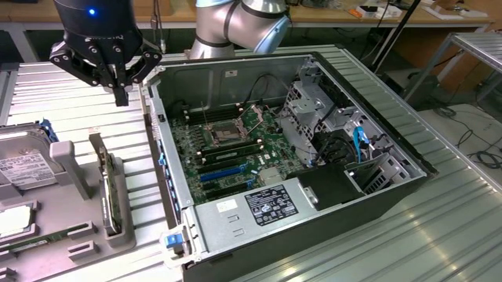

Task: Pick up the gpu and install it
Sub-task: 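Reach for the gpu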

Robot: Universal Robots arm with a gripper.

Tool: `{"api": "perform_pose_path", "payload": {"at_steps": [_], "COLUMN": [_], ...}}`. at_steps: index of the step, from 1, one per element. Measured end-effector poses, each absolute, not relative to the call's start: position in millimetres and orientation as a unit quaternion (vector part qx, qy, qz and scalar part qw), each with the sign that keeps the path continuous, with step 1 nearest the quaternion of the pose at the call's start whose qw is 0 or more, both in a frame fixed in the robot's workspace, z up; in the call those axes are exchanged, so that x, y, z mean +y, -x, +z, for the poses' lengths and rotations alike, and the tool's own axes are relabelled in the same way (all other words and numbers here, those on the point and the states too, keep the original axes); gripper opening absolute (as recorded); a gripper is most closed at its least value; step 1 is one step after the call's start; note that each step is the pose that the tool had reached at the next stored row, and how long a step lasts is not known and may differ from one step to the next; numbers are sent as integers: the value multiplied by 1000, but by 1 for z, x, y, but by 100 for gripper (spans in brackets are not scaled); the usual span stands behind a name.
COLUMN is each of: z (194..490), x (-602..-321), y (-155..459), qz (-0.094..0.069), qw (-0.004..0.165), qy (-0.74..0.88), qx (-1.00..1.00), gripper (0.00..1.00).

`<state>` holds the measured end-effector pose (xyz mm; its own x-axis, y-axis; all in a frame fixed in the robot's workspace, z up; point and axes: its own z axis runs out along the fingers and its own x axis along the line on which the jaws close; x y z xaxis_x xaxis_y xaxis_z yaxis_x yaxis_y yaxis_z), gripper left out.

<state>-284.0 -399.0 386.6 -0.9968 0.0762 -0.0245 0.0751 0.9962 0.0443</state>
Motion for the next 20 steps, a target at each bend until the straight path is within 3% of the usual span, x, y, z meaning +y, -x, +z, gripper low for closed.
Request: {"api": "perform_pose_path", "payload": {"at_steps": [20], "z": [386], "x": [-399], "y": [319], "qz": [22], "qw": [13], "qy": [-38], "qx": [999], "gripper": [11]}}
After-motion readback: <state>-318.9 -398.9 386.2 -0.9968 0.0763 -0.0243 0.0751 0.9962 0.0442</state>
